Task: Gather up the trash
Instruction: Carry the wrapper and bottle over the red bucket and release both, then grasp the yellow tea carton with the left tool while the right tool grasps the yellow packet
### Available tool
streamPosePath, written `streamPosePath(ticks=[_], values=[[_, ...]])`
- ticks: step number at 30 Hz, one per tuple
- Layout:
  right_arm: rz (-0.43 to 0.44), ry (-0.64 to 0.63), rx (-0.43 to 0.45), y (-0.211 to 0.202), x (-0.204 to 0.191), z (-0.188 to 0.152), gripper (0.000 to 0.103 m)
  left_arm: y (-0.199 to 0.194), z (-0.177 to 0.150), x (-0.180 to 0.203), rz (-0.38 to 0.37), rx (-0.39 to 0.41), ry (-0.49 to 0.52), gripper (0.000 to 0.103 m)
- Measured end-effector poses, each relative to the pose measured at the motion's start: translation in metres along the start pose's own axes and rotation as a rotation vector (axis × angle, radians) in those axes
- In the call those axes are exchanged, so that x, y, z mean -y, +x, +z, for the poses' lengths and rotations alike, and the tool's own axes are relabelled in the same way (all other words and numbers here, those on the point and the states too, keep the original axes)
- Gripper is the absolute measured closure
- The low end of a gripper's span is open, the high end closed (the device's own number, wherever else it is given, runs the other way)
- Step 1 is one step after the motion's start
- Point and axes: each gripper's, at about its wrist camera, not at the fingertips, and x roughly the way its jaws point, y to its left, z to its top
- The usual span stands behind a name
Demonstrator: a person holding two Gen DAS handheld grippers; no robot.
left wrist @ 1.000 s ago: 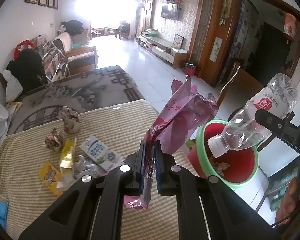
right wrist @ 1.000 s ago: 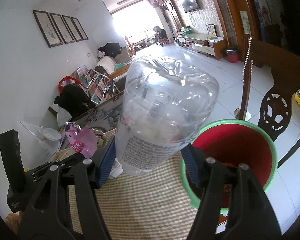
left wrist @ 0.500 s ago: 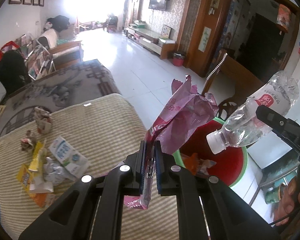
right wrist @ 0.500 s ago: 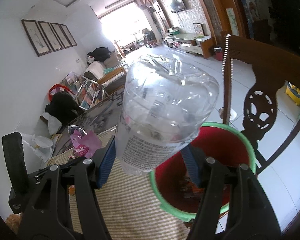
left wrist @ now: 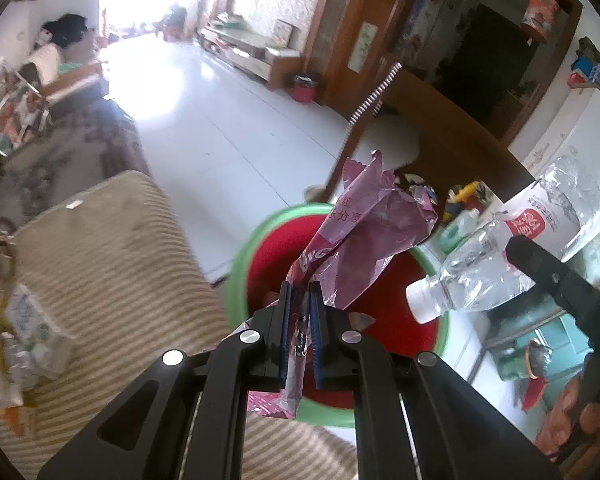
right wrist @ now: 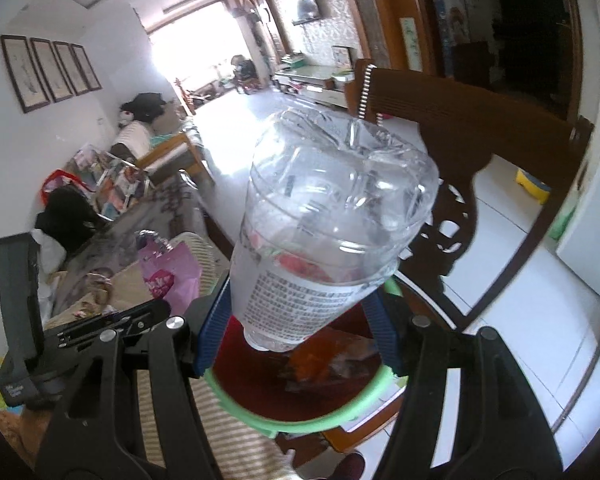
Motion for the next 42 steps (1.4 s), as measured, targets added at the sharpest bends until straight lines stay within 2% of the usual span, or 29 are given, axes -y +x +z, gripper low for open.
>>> streamPosePath(ticks=[4, 5, 6, 8, 10, 14, 19, 22, 26, 29, 33, 37, 40, 41, 42], values=[[-0.037, -0.006, -0.034, 0.005, 0.006, -0.002, 0.042, 0.027, -0.001, 0.006, -0.033, -0.045, -0.005, 0.093], [-0.041, -0.008, -0.042, 0.008, 0.01, -0.003, 0.042, 0.031, -0.001, 0.005, -0.042, -0.053, -0.007, 0.087], [-0.046, -0.011, -0.049, 0.01, 0.009, -0.004, 0.041, 0.036, -0.003, 0.004, -0.032, -0.067, -0.018, 0.064], [-0.058, -0.017, -0.066, 0.014, 0.009, -0.004, 0.036, 0.034, -0.005, -0.002, -0.03, -0.051, -0.045, 0.042], [-0.061, -0.012, -0.072, 0.019, 0.008, -0.002, 0.024, 0.028, -0.006, -0.007, -0.035, -0.038, -0.063, 0.043], [-0.051, -0.018, -0.079, 0.025, 0.001, 0.003, 0.022, 0.013, -0.007, -0.027, 0.007, -0.007, -0.087, 0.042], [-0.014, -0.031, -0.081, 0.032, -0.017, 0.003, 0.019, -0.02, -0.019, -0.08, 0.134, 0.078, -0.186, 0.039], [0.013, -0.053, -0.095, 0.041, -0.036, 0.002, 0.019, -0.047, -0.037, -0.133, 0.264, 0.128, -0.306, 0.039], [0.053, -0.097, -0.115, 0.053, -0.071, -0.001, 0.019, -0.079, -0.07, -0.205, 0.433, 0.155, -0.49, 0.039], [0.079, -0.125, -0.131, 0.059, -0.096, -0.006, 0.019, -0.1, -0.1, -0.258, 0.504, 0.145, -0.634, 0.038], [0.11, -0.156, -0.154, 0.065, -0.13, -0.018, 0.019, -0.112, -0.131, -0.324, 0.514, 0.103, -0.806, 0.038], [0.132, -0.192, -0.167, 0.065, -0.164, -0.028, 0.019, -0.099, -0.149, -0.368, 0.456, 0.047, -0.936, 0.038], [0.138, -0.211, -0.173, 0.063, -0.185, -0.037, 0.019, -0.082, -0.151, -0.382, 0.429, 0.012, -0.963, 0.038], [0.137, -0.215, -0.175, 0.062, -0.191, -0.04, 0.019, -0.073, -0.151, -0.386, 0.405, -0.019, -0.969, 0.038], [0.136, -0.217, -0.178, 0.061, -0.196, -0.043, 0.019, -0.066, -0.149, -0.387, 0.369, -0.017, -0.974, 0.037]])
